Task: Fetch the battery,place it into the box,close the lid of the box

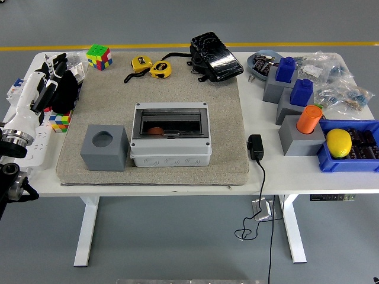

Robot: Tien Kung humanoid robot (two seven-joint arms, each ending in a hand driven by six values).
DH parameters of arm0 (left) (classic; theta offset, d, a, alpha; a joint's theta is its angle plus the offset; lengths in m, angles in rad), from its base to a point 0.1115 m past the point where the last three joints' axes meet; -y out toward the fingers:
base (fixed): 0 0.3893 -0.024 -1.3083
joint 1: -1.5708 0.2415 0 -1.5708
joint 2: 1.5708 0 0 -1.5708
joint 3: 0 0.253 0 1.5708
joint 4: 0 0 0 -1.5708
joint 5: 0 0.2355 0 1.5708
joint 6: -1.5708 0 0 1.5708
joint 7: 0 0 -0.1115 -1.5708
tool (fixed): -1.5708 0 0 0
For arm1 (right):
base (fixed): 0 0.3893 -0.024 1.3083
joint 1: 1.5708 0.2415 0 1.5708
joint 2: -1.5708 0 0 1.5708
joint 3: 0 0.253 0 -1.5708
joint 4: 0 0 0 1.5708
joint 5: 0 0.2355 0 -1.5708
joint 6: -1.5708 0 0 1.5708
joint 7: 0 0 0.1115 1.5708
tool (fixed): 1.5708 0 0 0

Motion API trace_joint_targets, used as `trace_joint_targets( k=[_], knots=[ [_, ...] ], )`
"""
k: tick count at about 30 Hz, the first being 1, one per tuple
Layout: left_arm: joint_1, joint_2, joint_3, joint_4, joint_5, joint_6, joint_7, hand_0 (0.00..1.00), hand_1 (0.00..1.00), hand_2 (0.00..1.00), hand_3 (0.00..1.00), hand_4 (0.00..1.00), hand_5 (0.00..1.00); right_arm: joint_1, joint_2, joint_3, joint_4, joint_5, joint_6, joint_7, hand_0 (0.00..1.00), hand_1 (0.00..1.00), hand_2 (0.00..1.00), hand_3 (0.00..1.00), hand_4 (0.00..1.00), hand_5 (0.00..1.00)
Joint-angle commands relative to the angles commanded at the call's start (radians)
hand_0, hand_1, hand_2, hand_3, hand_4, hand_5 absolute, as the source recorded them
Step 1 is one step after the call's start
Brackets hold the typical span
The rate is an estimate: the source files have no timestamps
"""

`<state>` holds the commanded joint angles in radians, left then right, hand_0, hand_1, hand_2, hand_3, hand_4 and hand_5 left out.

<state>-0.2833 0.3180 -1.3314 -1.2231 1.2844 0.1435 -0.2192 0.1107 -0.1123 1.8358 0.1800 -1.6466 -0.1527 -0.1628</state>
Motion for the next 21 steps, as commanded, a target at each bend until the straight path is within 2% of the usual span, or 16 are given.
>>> trace_joint_targets(
  k=[21],
  knots=[
    [-0.004, -0.001, -0.005, 0.001, 0.007, 0.000, 0.002, 0.940, 0.911, 0.927, 0.906, 0.998, 0.998, 0.006, 0.001, -0.001, 0.000, -0.001, 0.000, 0.000, 0.846, 0.848, 0.812, 0.855, 0.998, 0.998]
  ],
)
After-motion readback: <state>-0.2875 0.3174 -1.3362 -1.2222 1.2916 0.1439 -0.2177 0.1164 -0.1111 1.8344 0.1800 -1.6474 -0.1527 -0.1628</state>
